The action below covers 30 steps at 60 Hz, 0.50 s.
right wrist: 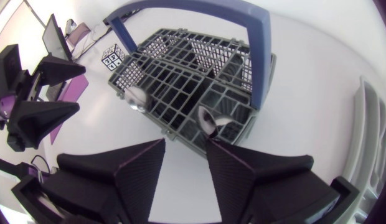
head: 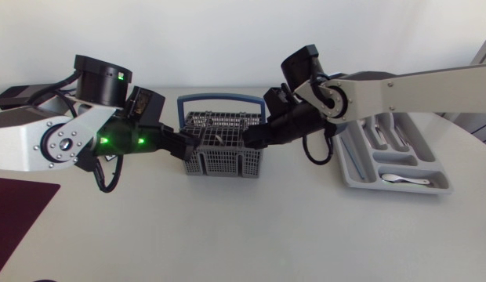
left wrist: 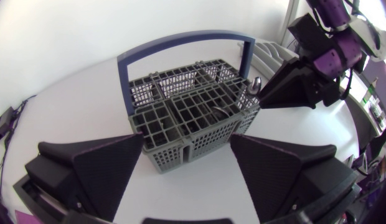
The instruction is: Transfer all utensils from the basket to the drawer tray.
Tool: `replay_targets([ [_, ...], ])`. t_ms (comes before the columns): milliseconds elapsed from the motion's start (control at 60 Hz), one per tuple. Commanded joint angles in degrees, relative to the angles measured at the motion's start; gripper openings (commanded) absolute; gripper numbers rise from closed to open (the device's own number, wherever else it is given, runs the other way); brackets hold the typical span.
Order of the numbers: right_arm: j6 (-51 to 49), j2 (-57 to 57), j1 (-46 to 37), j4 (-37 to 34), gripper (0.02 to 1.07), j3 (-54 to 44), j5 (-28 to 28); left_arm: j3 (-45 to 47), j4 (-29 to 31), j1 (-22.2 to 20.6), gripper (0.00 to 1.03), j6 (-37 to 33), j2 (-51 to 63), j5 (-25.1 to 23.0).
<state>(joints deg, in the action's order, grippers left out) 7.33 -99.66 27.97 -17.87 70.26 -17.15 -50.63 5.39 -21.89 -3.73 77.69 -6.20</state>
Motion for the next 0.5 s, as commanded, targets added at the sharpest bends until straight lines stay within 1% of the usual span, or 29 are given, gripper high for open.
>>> replay_targets([
  [0, 1.2, -1.4, -0.5, -0.3, 0.52, 1.5, 0.4, 1.1, -0.8, -0.1, 0.97, -1.0, 0.5, -0.6],
  [200, 1.2, 0.6, -1.2, -0.4, 0.52, 0.1, 0.4, 1.1, -0.8, 0.1, 0.97, -1.5, 0.5, -0.6],
  [483, 0.9, -0.7, -1.9, -0.2, 0.52, 1.6, 0.4, 1.3, -1.3, -0.2, 0.97, -1.5, 0.5, -0.6],
])
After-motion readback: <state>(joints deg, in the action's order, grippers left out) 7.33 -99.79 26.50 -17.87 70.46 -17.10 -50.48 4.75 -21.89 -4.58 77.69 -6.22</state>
